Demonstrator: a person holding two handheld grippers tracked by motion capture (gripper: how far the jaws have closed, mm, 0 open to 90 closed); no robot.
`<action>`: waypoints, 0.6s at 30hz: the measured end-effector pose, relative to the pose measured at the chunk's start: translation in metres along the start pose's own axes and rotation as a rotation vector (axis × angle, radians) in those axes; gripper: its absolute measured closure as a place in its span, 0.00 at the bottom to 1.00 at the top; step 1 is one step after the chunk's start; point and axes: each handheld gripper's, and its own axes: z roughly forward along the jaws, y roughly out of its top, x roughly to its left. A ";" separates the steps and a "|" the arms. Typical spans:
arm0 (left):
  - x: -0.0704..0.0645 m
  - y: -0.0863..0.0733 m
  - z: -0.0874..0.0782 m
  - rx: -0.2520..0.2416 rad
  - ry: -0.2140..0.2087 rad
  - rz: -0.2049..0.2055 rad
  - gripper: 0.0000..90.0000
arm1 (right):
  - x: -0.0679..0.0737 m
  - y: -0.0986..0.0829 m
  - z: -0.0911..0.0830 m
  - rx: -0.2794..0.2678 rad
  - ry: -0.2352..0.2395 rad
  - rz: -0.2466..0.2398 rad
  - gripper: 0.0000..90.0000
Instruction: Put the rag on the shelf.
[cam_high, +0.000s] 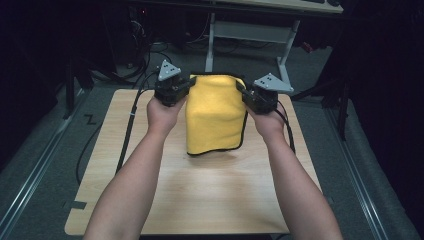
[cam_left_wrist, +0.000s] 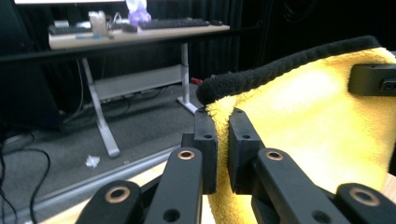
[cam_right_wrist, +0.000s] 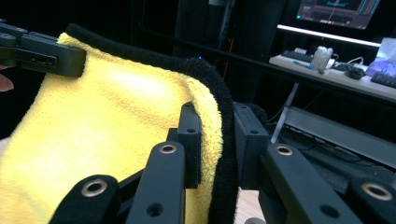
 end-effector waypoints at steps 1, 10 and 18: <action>0.002 -0.002 0.003 0.010 -0.001 -0.005 0.93 | -0.001 -0.001 0.004 0.010 -0.002 -0.008 0.85; 0.014 -0.027 0.026 0.101 -0.014 -0.047 0.93 | -0.011 -0.020 0.026 0.095 0.014 -0.030 0.84; 0.020 -0.047 0.035 0.161 -0.030 -0.111 0.94 | -0.013 -0.041 0.034 0.156 0.047 -0.026 0.84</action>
